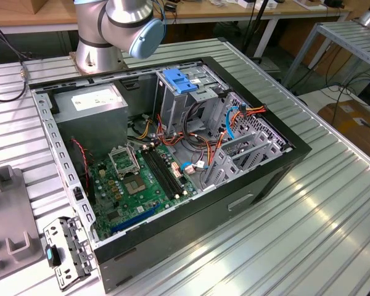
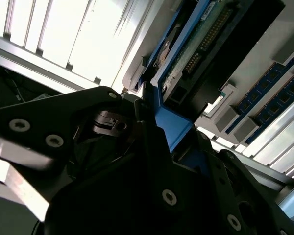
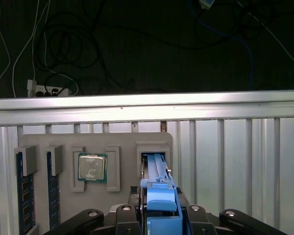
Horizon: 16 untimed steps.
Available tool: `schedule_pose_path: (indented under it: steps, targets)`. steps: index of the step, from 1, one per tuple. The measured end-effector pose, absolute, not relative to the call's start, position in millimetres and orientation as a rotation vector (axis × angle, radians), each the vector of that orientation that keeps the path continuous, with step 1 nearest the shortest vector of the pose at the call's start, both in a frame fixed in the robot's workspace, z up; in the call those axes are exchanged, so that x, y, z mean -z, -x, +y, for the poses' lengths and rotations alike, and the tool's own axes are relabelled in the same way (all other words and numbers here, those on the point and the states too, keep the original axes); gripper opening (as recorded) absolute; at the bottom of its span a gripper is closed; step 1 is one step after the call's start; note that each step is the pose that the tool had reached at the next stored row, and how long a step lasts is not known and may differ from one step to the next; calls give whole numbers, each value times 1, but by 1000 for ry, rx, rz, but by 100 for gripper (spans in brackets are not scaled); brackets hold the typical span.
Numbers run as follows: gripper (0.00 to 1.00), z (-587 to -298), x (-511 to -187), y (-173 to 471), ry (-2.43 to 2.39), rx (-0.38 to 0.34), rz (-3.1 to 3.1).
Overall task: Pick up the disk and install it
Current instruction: 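Pick up the disk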
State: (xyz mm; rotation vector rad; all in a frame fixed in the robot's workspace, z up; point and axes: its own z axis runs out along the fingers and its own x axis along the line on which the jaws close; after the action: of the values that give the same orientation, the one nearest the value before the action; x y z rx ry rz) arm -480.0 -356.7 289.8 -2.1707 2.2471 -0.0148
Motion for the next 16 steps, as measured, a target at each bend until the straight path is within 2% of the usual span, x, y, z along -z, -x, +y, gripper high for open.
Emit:
schedule_pose_path:
  steps: [16]
  targets:
    - [37,-357,-290,480,2161,15,2256]
